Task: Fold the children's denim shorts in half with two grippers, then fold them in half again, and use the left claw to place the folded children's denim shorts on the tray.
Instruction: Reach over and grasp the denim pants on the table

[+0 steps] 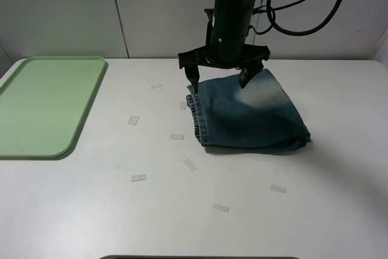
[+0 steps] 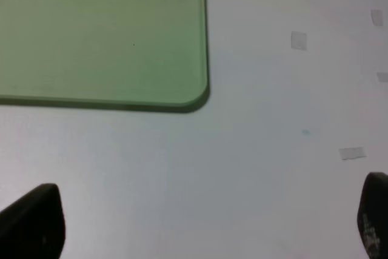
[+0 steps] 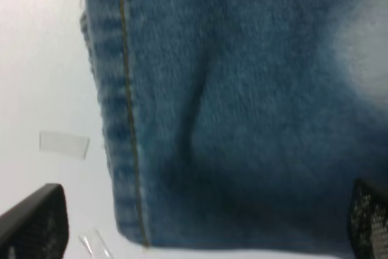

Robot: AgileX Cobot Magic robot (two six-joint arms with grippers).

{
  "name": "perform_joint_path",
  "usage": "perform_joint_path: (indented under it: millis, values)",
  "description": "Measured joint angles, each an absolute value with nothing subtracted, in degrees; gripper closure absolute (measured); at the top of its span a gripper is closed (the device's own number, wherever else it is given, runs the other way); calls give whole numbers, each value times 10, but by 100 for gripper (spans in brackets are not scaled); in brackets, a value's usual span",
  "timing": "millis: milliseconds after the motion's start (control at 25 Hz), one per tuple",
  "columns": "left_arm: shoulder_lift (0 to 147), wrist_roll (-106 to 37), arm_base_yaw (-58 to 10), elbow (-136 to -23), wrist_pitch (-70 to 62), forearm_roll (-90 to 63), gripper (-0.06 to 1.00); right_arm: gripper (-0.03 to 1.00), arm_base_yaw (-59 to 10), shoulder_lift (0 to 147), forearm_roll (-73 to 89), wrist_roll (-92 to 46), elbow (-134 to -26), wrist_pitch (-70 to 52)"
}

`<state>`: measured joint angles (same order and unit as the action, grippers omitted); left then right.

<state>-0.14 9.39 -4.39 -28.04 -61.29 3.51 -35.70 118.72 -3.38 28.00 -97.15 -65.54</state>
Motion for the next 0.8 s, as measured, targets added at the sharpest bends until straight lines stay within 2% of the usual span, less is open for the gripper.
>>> perform_joint_path:
  millis: [400,800]
  values:
    - [-1,94,-44,-280,-613,35,-1,28,-357,1099,-37,157,-951,-694]
    - [-1,94,-44,-280,-613,35,-1,28,-357,919,-34,54,-738,-702]
